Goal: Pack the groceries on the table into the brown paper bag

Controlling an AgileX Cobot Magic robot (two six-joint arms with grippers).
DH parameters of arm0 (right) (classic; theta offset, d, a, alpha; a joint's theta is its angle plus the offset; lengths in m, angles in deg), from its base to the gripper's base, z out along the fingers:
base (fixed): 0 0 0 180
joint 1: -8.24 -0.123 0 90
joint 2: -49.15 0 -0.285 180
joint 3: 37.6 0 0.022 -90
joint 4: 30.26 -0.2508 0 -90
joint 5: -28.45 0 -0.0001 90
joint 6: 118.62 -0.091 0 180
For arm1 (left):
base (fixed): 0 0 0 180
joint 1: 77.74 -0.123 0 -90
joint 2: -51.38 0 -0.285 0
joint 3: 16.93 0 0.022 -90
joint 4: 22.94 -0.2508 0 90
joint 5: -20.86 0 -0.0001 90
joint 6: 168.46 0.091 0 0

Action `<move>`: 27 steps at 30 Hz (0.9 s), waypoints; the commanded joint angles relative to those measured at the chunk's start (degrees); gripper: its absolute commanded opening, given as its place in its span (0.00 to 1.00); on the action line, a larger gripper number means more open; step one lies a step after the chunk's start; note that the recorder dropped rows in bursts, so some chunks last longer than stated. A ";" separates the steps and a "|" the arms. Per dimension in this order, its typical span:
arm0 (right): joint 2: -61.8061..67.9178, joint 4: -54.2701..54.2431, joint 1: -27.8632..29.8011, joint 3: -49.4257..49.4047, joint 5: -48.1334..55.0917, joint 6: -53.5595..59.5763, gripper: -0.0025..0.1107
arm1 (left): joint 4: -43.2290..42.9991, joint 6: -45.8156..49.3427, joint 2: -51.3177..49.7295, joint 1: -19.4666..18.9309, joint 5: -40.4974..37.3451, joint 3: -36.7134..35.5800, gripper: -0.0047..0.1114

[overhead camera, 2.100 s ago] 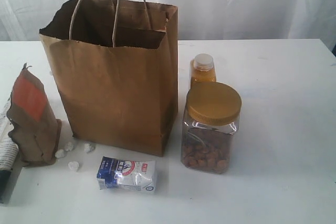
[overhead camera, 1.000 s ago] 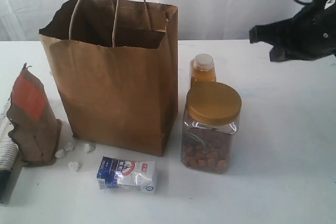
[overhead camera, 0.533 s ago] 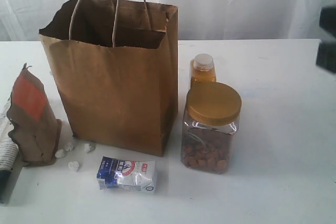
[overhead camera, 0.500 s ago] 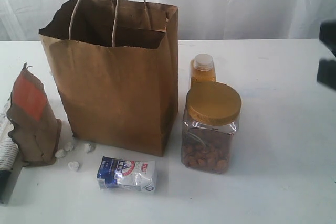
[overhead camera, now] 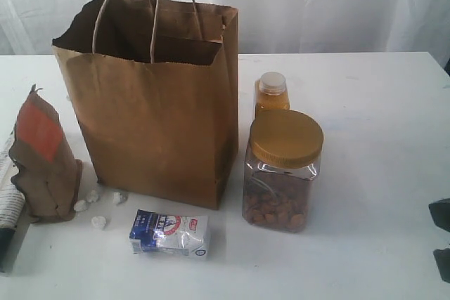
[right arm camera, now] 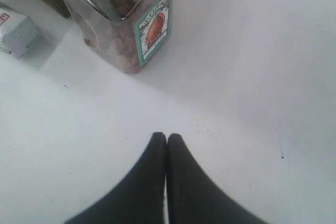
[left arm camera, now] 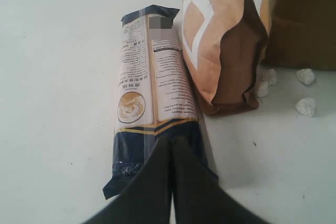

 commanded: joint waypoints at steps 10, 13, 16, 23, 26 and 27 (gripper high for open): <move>-16.81 -2.52 4.12 -0.08 0.16 0.55 0.02 | 0.35 -0.31 0.23 -0.12 0.15 0.00 0.04; -22.56 -2.61 8.77 -0.08 0.16 0.55 0.02 | 0.35 -0.31 0.23 -0.12 0.15 0.00 0.04; -28.00 -2.09 14.09 -1.05 0.19 0.55 0.02 | 0.35 -0.31 0.23 -0.12 0.15 0.00 0.04; -36.83 1.84 29.33 -14.25 -22.93 0.98 0.02 | 0.35 -0.31 0.23 -0.12 0.27 0.00 0.04; -36.83 0.22 31.49 -27.36 -54.11 0.98 0.02 | 0.35 -0.31 0.23 -0.12 0.65 0.00 0.04; -36.83 -0.10 31.49 -32.72 -72.39 0.98 0.02 | 0.35 -0.31 0.23 -0.12 0.65 0.00 0.04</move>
